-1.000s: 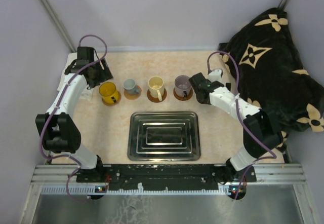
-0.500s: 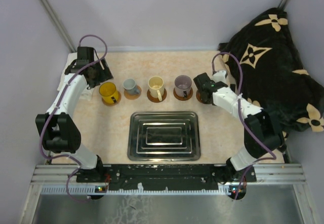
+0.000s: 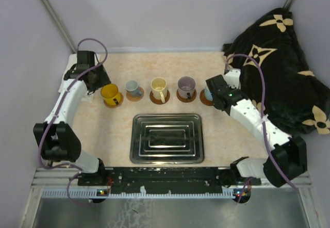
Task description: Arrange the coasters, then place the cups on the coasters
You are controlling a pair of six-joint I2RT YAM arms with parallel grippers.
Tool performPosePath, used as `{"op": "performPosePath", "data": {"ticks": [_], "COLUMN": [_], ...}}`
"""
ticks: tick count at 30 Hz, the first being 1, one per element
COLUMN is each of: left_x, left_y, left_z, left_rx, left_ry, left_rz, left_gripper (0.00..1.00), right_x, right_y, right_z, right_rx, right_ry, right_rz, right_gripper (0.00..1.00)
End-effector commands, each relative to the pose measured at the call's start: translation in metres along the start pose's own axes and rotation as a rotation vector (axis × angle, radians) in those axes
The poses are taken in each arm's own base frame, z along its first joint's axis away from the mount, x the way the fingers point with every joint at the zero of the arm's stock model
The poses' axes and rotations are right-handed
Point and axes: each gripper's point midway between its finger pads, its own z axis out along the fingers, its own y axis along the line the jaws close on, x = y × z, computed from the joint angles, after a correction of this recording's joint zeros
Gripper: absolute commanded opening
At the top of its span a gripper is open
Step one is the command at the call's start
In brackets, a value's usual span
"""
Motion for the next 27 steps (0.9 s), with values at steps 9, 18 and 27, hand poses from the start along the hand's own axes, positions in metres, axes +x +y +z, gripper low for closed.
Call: {"op": "performPosePath", "data": {"ticks": [9, 18, 27], "left_x": [0.108, 0.159, 0.154], "left_y": [0.014, 0.026, 0.029], "left_z": [-0.061, -0.050, -0.019], "left_rx": [-0.138, -0.207, -0.313], "left_ry": [0.150, 0.236, 0.214], "left_rz": [-0.026, -0.108, -0.176], "left_gripper": [0.36, 0.26, 0.27], "right_x": [0.054, 0.071, 0.050], "right_y": [0.020, 0.032, 0.040], "right_z": [-0.038, -0.031, -0.031], "right_rx": [-0.248, -0.295, -0.297], "right_ry": [0.122, 0.147, 0.100], "right_rz": [-0.021, -0.063, -0.035], "right_gripper": [0.13, 0.00, 0.00]}}
